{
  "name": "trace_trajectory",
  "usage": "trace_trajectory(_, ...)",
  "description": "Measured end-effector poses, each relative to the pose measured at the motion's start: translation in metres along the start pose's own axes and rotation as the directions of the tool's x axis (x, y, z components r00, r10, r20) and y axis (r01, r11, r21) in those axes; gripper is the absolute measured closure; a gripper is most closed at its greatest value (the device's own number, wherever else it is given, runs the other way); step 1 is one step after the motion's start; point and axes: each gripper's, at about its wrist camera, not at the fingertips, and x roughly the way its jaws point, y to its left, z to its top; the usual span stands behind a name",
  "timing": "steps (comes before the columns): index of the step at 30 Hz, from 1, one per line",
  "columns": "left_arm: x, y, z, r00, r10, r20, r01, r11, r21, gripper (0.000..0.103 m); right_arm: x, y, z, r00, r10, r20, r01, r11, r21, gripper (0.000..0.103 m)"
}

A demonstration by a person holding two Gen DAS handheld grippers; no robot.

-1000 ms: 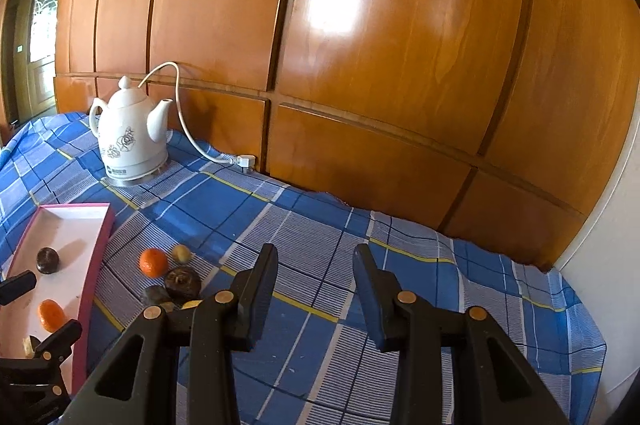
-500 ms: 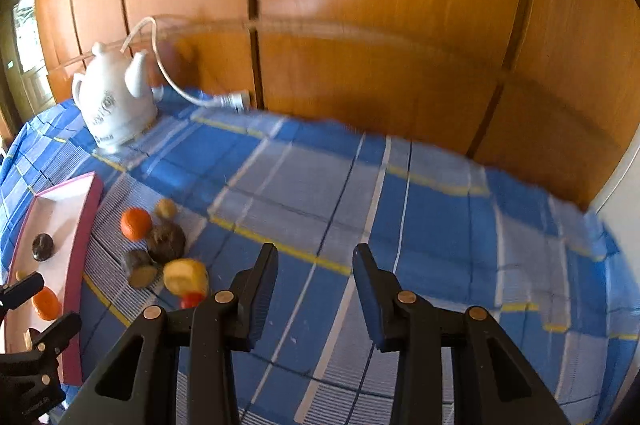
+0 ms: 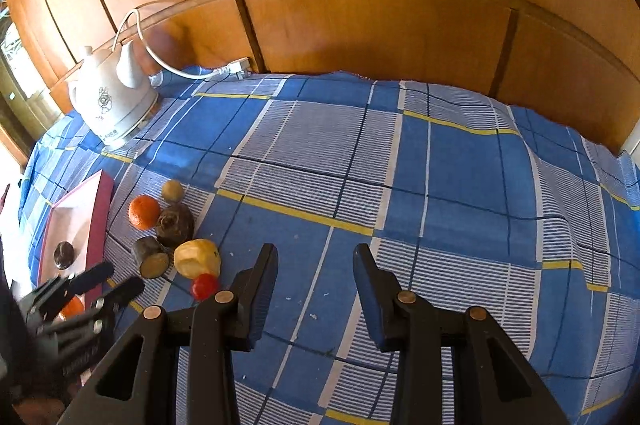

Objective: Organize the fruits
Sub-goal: 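Move the left gripper to the dark square piece and grasp it, then carry the dark square piece into the tray and open the left gripper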

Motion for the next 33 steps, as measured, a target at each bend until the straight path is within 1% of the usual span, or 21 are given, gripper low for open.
trace_trajectory(2, 0.009, -0.002, 0.004, 1.000, 0.026, -0.001, -0.026, 0.999, 0.036, 0.047, 0.000, 0.001, 0.000, 1.000, 0.001, 0.001, -0.001, 1.000, -0.004, 0.064)
trace_trajectory(5, 0.026, 0.000, 0.006, 0.999, 0.014, -0.034, -0.012, 0.999, 0.048, 0.048, 0.001, 0.001, 0.000, 1.000, 0.003, -0.004, -0.003, 1.000, -0.003, 0.064)
trace_trajectory(6, 0.030, 0.000, 0.006, 0.999, 0.019, -0.041, -0.017, 0.998, 0.053, 0.060, 0.002, 0.002, 0.000, 1.000, 0.005, -0.006, -0.005, 1.000, -0.002, 0.064)
trace_trajectory(7, 0.035, 0.001, 0.006, 0.999, 0.007, -0.054, -0.004, 0.998, 0.056, 0.069, 0.004, 0.002, 0.000, 1.000, 0.012, -0.009, -0.012, 1.000, -0.003, 0.064)
trace_trajectory(11, 0.026, 0.005, -0.002, 0.999, -0.031, -0.038, 0.032, 0.999, 0.043, 0.070, 0.009, 0.004, -0.002, 0.998, 0.058, -0.022, -0.058, 0.998, -0.005, 0.064)
trace_trajectory(14, 0.011, 0.006, -0.010, 0.998, -0.051, -0.026, 0.053, 0.998, 0.042, 0.070, 0.017, 0.007, -0.005, 0.990, 0.136, -0.047, -0.136, 0.991, 0.002, 0.064)
trace_trajectory(16, 0.001, 0.008, -0.014, 0.998, -0.064, -0.017, 0.065, 0.997, 0.038, 0.070, 0.024, 0.011, -0.008, 0.980, 0.185, -0.068, -0.186, 0.983, -0.004, 0.064)
trace_trajectory(20, -0.023, 0.018, -0.022, 0.997, -0.077, 0.012, 0.077, 0.997, 0.030, 0.070, 0.033, 0.025, -0.016, 0.970, 0.223, -0.098, -0.229, 0.972, -0.051, 0.064)
trace_trajectory(23, -0.041, 0.031, -0.026, 0.996, -0.074, 0.044, 0.074, 0.997, 0.014, 0.070, 0.041, 0.036, -0.022, 0.958, 0.255, -0.131, -0.267, 0.960, -0.085, 0.064)
trace_trajectory(27, -0.060, 0.056, -0.030, 0.995, -0.055, 0.084, 0.058, 0.998, -0.035, 0.070, 0.046, 0.048, -0.031, 0.950, 0.274, -0.152, -0.294, 0.947, -0.127, 0.063)
trace_trajectory(29, -0.068, 0.072, -0.031, 0.994, -0.025, 0.103, 0.031, 0.998, -0.054, 0.070, 0.048, 0.051, -0.033, 0.947, 0.279, -0.160, -0.301, 0.944, -0.136, 0.059)
trace_trajectory(33, -0.074, 0.103, -0.035, 0.992, 0.037, 0.117, -0.025, 0.995, -0.099, 0.070, 0.051, 0.056, -0.039, 0.946, 0.277, -0.170, -0.303, 0.940, -0.157, 0.058)
